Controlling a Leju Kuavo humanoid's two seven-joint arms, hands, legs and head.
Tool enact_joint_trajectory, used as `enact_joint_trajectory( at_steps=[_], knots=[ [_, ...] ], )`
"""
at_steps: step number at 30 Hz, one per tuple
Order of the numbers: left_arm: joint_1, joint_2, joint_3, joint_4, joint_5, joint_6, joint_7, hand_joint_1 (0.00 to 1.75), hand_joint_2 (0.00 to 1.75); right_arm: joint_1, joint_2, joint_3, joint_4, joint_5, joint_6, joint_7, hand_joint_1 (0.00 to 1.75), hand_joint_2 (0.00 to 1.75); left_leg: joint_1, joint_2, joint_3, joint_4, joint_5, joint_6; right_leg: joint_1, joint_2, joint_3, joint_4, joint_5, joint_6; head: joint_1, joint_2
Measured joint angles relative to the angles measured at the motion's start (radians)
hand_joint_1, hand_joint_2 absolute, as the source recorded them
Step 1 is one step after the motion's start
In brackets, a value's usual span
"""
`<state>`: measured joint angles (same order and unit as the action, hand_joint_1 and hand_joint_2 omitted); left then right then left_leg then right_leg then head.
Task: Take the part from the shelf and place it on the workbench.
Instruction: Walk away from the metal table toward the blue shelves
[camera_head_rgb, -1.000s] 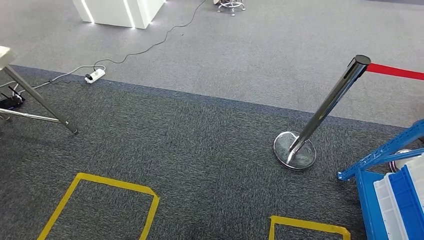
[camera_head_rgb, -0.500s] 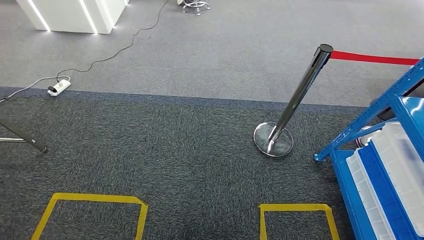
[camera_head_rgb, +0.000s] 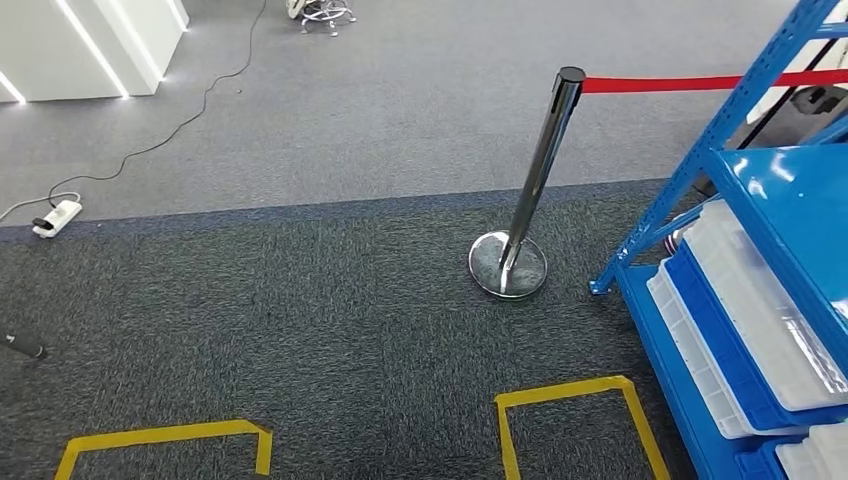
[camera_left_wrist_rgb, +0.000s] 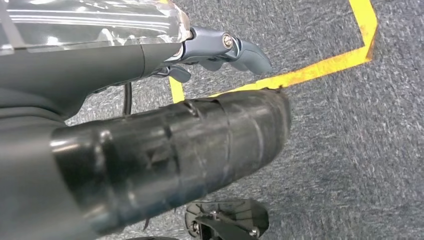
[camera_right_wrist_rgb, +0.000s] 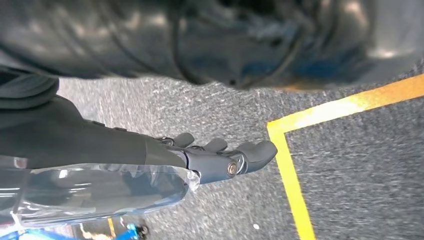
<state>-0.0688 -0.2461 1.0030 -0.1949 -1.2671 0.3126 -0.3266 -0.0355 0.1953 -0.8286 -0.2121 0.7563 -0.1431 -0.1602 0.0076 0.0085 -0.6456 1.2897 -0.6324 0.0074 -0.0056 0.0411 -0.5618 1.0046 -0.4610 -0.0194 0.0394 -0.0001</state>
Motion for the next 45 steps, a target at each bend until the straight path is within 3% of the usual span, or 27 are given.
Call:
enact_joint_trajectory(
  at_steps=[2, 4, 6, 8, 10, 12, 14, 15, 16, 19, 21, 23, 25, 27, 28, 29, 30, 31, 32, 34, 36, 38, 39, 41, 43, 44, 45],
  knots=[
    [0.0, 0.0, 0.0, 0.0, 0.0, 0.0, 0.0, 0.0, 0.0, 0.0, 0.0, 0.0, 0.0, 0.0, 0.0, 0.0, 0.0, 0.0, 0.003, -0.015, 0.04, -0.101, 0.076, 0.002, -0.001, 0.028, 0.001, 0.005, -0.002, 0.003, 0.0, 0.0],
    [0.0, 0.001, 0.0, 0.0, 0.0, 0.0, 0.0, 0.0, 0.0, -0.001, 0.0, 0.0, 0.0, 0.0, 0.0, 0.001, 0.0, 0.0, 0.006, -0.057, 0.089, -0.222, 0.129, 0.006, 0.0, 0.054, -0.004, 0.015, -0.005, 0.011, 0.0, 0.0],
    [-0.001, 0.001, 0.0, 0.0, 0.0, 0.0, 0.001, 0.0, 0.0, -0.001, 0.0, 0.0, 0.0, 0.001, 0.0, 0.002, 0.0, 0.0, 0.005, -0.076, 0.105, -0.261, 0.133, 0.012, -0.003, 0.074, -0.012, 0.02, -0.004, 0.022, 0.0, 0.0],
    [-0.004, 0.001, 0.0, 0.0, 0.0, 0.0, 0.003, 0.0, 0.0, 0.003, 0.0, 0.0, 0.0, 0.001, 0.0, 0.004, 0.0, 0.0, 0.004, -0.057, 0.108, -0.269, 0.139, 0.023, -0.007, 0.086, -0.018, 0.02, -0.002, 0.034, 0.0, 0.0],
    [-0.005, 0.0, 0.001, 0.0, 0.0, 0.0, 0.004, 0.0, 0.0, 0.005, 0.0, 0.0, 0.0, 0.001, 0.0, 0.005, 0.0, 0.0, 0.006, -0.034, 0.111, -0.281, 0.147, 0.039, -0.004, 0.049, -0.036, 0.056, -0.027, 0.042, 0.001, 0.0],
    [-0.003, 0.0, 0.001, 0.0, 0.0, 0.0, 0.005, 0.0, 0.0, 0.003, 0.0, 0.0, 0.0, 0.001, 0.001, 0.006, 0.0, 0.0, 0.004, -0.007, 0.112, -0.286, 0.149, 0.048, -0.003, -0.008, -0.09, 0.168, -0.088, 0.046, 0.001, 0.0],
    [-0.001, 0.001, 0.001, 0.0, 0.0, 0.0, 0.005, 0.0, 0.0, 0.001, 0.0, 0.0, 0.0, 0.001, 0.001, 0.006, 0.0, 0.0, 0.001, 0.022, 0.111, -0.286, 0.147, 0.05, -0.007, -0.029, -0.145, 0.279, -0.128, 0.051, 0.001, 0.0],
    [-0.001, 0.001, 0.001, 0.0, 0.0, -0.001, 0.005, 0.0, 0.0, 0.002, 0.0, 0.0, 0.0, 0.002, 0.001, 0.006, 0.0, 0.0, 0.0, 0.036, 0.111, -0.286, 0.146, 0.05, -0.008, -0.034, -0.15, 0.291, -0.122, 0.053, 0.001, 0.0],
    [-0.001, 0.001, 0.001, 0.0, 0.0, -0.001, 0.005, 0.0, 0.0, 0.003, 0.0, 0.0, 0.0, 0.002, 0.002, 0.006, 0.0, 0.0, 0.0, 0.048, 0.113, -0.286, 0.144, 0.049, -0.009, -0.04, -0.135, 0.262, -0.098, 0.053, 0.001, 0.0],
    [-0.002, 0.001, 0.001, 0.0, 0.0, -0.002, 0.004, 0.0, 0.0, 0.002, 0.0, 0.0, 0.0, 0.002, 0.002, 0.006, 0.0, 0.0, -0.003, 0.077, 0.121, -0.284, 0.136, 0.04, -0.003, -0.091, -0.03, 0.066, -0.016, 0.044, 0.001, 0.0],
    [-0.004, 0.001, 0.001, 0.0, 0.0, -0.002, 0.004, 0.0, 0.0, 0.0, 0.0, 0.0, 0.0, 0.003, 0.002, 0.006, 0.0, 0.0, -0.007, 0.094, 0.126, -0.283, 0.131, 0.03, 0.005, -0.107, -0.006, 0.014, -0.007, 0.034, 0.001, 0.0],
    [-0.007, 0.0, 0.001, 0.0, 0.0, -0.002, 0.004, 0.0, 0.0, 0.001, 0.0, 0.0, 0.0, 0.003, 0.002, 0.006, 0.0, 0.0, -0.007, 0.109, 0.13, -0.283, 0.126, 0.02, 0.004, -0.085, -0.007, 0.01, -0.003, 0.024, 0.001, 0.0],
    [-0.008, 0.0, 0.001, 0.0, 0.0, -0.002, 0.004, 0.0, 0.0, 0.001, 0.0, 0.0, 0.0, 0.003, 0.002, 0.006, 0.0, 0.0, -0.002, 0.079, 0.122, -0.25, 0.098, 0.011, -0.001, -0.065, -0.001, 0.0, 0.003, 0.011, 0.0, 0.0],
    [-0.006, 0.0, 0.001, 0.0, 0.0, -0.002, 0.004, 0.0, 0.0, 0.0, 0.0, 0.0, 0.0, 0.004, 0.004, 0.006, 0.0, 0.0, 0.003, 0.025, 0.075, -0.141, 0.036, 0.005, -0.004, -0.044, 0.001, -0.005, 0.006, 0.002, -0.001, 0.0],
    [-0.004, 0.0, 0.001, 0.0, 0.0, -0.002, 0.004, 0.0, 0.0, -0.001, 0.0, 0.0, 0.0, 0.004, 0.006, 0.006, 0.0, 0.0, 0.004, 0.011, 0.043, -0.074, 0.006, 0.003, -0.004, -0.032, 0.0, -0.004, 0.007, -0.001, -0.001, 0.0],
    [-0.002, 0.0, 0.001, 0.0, 0.001, -0.002, 0.004, 0.0, 0.0, -0.001, 0.0, 0.0, 0.0, 0.005, 0.009, 0.006, 0.0, 0.0, 0.004, 0.004, 0.016, -0.021, -0.009, 0.001, -0.004, -0.019, 0.0, -0.003, 0.007, -0.001, -0.001, 0.0],
    [-0.001, 0.0, 0.001, 0.0, 0.001, -0.002, 0.004, 0.0, 0.0, 0.0, 0.0, 0.0, 0.0, 0.006, 0.011, 0.006, 0.0, 0.0, 0.005, 0.002, 0.003, -0.001, -0.005, 0.0, -0.003, -0.005, 0.0, -0.002, 0.006, -0.001, -0.001, 0.0],
    [0.0, 0.001, 0.001, 0.0, 0.002, -0.002, 0.004, 0.0, 0.0, 0.001, 0.0, 0.0, 0.0, 0.006, 0.014, 0.007, 0.0, 0.0, 0.005, 0.0, 0.008, -0.019, 0.02, 0.001, -0.004, 0.01, 0.001, 0.0, 0.006, 0.0, -0.001, 0.0],
    [-0.001, 0.001, 0.001, 0.0, 0.002, -0.002, 0.004, 0.0, 0.0, 0.001, 0.0, 0.0, 0.0, 0.007, 0.016, 0.007, 0.0, 0.0, 0.006, -0.006, 0.029, -0.073, 0.06, 0.002, -0.004, 0.025, 0.002, 0.002, 0.004, 0.002, -0.001, 0.0],
    [-0.001, 0.003, 0.002, 0.0, 0.003, -0.001, 0.002, 0.0, 0.0, 0.001, 0.0, 0.0, 0.0, 0.008, 0.017, 0.007, 0.0, 0.0, 0.009, -0.047, 0.081, -0.203, 0.124, 0.005, -0.005, 0.051, -0.002, 0.013, -0.001, 0.01, -0.001, 0.0],
    [-0.001, 0.004, 0.002, 0.0, 0.002, -0.001, -0.001, 0.0, 0.0, -0.001, 0.0, 0.0, 0.0, 0.009, 0.018, 0.007, 0.0, 0.0, 0.01, -0.078, 0.101, -0.259, 0.139, 0.009, -0.006, 0.071, -0.011, 0.022, -0.002, 0.022, 0.0, 0.0],
    [-0.004, 0.003, 0.002, 0.0, 0.002, -0.001, -0.003, 0.0, 0.0, 0.002, 0.0, 0.0, 0.0, 0.009, 0.018, 0.008, 0.0, 0.0, 0.008, -0.064, 0.103, -0.263, 0.141, 0.018, -0.009, 0.091, -0.017, 0.021, 0.001, 0.035, -0.001, 0.0],
    [-0.005, 0.003, 0.002, 0.0, 0.002, -0.001, -0.003, 0.0, 0.0, 0.004, 0.0, -0.001, 0.0, 0.009, 0.018, 0.008, 0.0, 0.0, 0.008, -0.053, 0.106, -0.268, 0.144, 0.025, -0.009, 0.084, -0.021, 0.025, -0.002, 0.04, 0.0, 0.0],
    [-0.006, 0.003, 0.003, 0.0, 0.001, -0.001, -0.004, 0.0, 0.0, 0.004, 0.0, -0.001, 0.0, 0.01, 0.018, 0.01, 0.0, 0.0, 0.011, -0.028, 0.109, -0.28, 0.151, 0.037, -0.006, 0.036, -0.048, 0.08, -0.038, 0.048, 0.001, 0.0],
    [-0.003, 0.004, 0.003, 0.0, 0.0, 0.0, -0.005, 0.0, 0.0, 0.002, 0.0, -0.001, 0.0, 0.011, 0.018, 0.011, 0.0, 0.0, 0.006, -0.001, 0.11, -0.281, 0.15, 0.043, -0.006, -0.018, -0.109, 0.205, -0.101, 0.053, 0.003, 0.0],
    [-0.002, 0.004, 0.003, 0.0, 0.0, 0.0, -0.004, 0.0, 0.0, 0.001, 0.0, -0.001, 0.0, 0.012, 0.018, 0.012, 0.0, 0.0, 0.004, 0.014, 0.11, -0.281, 0.148, 0.044, -0.007, -0.029, -0.138, 0.263, -0.122, 0.054, 0.003, 0.0],
    [-0.001, 0.004, 0.003, 0.0, 0.0, 0.0, -0.004, 0.0, 0.0, 0.001, 0.0, -0.001, 0.0, 0.013, 0.018, 0.012, 0.0, 0.0, 0.003, 0.028, 0.11, -0.28, 0.146, 0.045, -0.008, -0.034, -0.152, 0.291, -0.124, 0.055, 0.003, 0.0]
  ],
)
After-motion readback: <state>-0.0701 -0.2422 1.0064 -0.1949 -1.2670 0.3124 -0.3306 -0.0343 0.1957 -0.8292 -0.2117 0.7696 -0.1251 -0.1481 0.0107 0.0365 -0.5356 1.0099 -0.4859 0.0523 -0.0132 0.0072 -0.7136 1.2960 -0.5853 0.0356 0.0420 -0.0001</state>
